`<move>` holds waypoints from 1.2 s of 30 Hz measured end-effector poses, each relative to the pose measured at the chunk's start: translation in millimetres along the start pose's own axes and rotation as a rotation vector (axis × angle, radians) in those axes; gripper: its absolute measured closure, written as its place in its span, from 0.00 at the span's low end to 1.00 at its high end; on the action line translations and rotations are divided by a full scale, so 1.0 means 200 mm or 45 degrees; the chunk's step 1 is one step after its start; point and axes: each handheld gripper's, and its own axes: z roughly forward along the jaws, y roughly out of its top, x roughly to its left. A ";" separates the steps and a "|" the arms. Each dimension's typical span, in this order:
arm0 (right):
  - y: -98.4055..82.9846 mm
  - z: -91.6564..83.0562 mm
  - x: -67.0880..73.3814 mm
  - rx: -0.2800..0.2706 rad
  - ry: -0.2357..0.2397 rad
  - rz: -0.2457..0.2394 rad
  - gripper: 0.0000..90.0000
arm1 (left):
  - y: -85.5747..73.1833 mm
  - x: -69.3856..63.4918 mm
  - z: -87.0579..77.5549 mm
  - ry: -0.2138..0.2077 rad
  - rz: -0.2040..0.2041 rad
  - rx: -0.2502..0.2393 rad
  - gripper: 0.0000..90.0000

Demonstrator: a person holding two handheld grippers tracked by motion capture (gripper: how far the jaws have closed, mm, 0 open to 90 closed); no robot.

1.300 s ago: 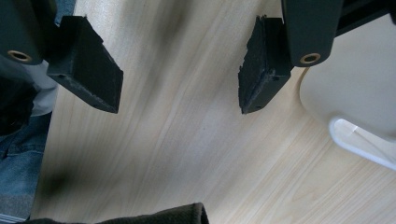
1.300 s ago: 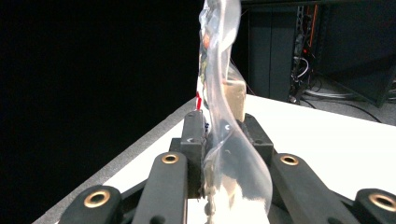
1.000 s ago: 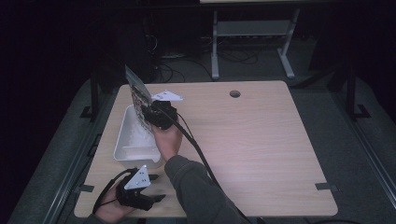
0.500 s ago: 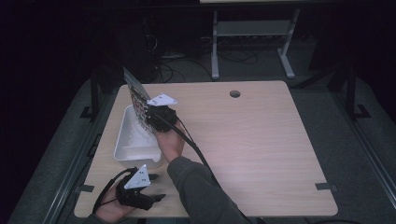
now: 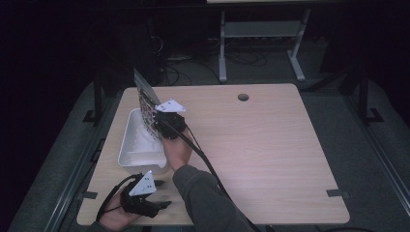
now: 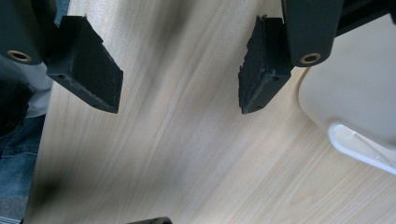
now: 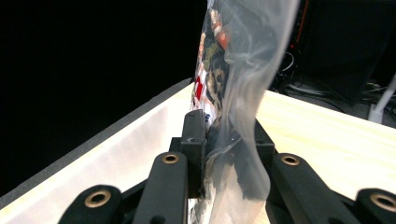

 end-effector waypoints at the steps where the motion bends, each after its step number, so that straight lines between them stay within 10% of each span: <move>1: 0.00 0.00 0.00 -0.005 -0.005 0.002 0.82 | 0.00 0.00 0.00 0.000 0.000 0.000 0.33; 13: -0.01 0.00 0.01 -0.017 -0.004 0.021 0.77 | 0.00 0.00 0.00 0.000 0.001 -0.003 0.33; 19: -0.06 0.02 -0.05 0.082 0.171 0.087 0.60 | 0.00 0.00 0.00 0.000 -0.002 -0.001 0.33; 25: -0.12 0.02 -0.11 0.146 0.257 0.075 0.77 | 0.00 0.00 0.00 0.001 0.000 0.000 0.33; 36: -0.14 -0.02 -0.07 0.153 0.143 0.071 0.82 | 0.00 0.00 0.00 -0.001 -0.002 -0.003 0.33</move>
